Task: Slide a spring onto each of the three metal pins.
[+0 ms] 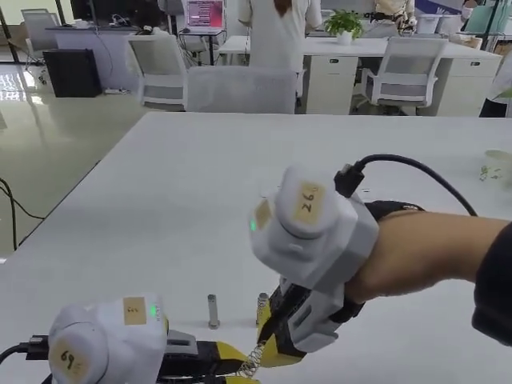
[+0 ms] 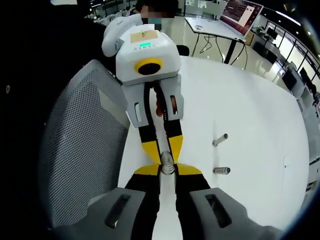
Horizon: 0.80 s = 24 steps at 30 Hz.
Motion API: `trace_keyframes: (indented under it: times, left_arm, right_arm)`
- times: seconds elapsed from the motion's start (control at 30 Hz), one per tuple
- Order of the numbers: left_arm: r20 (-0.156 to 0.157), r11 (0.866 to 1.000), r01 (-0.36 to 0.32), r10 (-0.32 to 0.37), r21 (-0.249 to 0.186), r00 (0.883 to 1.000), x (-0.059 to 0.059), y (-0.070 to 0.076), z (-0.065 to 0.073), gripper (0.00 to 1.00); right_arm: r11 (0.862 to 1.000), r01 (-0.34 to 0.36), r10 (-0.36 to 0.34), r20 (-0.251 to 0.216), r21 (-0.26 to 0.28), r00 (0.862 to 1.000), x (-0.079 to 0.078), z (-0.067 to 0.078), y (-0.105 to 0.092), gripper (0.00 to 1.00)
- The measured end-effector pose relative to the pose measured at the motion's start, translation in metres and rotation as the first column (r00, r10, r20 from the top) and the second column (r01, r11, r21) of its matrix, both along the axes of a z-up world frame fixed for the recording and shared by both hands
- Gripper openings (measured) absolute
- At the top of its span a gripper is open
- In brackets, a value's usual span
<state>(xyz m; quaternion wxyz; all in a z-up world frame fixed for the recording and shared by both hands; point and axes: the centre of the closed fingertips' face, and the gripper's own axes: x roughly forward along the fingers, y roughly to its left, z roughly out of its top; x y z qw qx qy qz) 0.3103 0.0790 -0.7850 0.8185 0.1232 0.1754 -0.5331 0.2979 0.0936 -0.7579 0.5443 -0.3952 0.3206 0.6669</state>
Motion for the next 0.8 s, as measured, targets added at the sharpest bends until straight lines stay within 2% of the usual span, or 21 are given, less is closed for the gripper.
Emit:
trace_keyframes:
  times: [0.23,0.37,0.5,0.57,0.8]
  left_arm:
    - [0.006,1.0,-0.007,0.007,-0.003,1.0,0.0001,0.0007,0.0011,0.02]
    - [0.003,1.0,-0.023,0.023,-0.021,1.0,0.0021,0.0027,0.0027,0.02]
    - [0.003,0.999,-0.028,0.028,-0.024,1.0,0.0021,0.003,0.003,0.02]
    - [0.003,0.999,-0.029,0.029,-0.023,1.0,0.002,0.0034,0.0027,0.02]
    - [0.008,0.999,-0.033,0.034,-0.033,0.999,0.0021,0.004,0.0047,0.02]
  right_arm:
    - [1.0,-0.014,0.014,0.014,0.016,1.0,-0.0019,0.0019,0.005,0.08]
    - [0.999,-0.012,0.011,0.023,0.04,1.0,0.0016,0.0034,0.0078,0.08]
    - [0.999,-0.012,0.011,0.027,0.04,1.0,0.0036,0.0019,0.0076,0.11]
    - [0.999,-0.011,0.01,0.019,0.04,1.0,0.0031,0.0012,0.0075,0.14]
    - [0.999,0.002,-0.002,-0.004,0.051,1.0,0.003,-0.0017,0.0092,0.14]
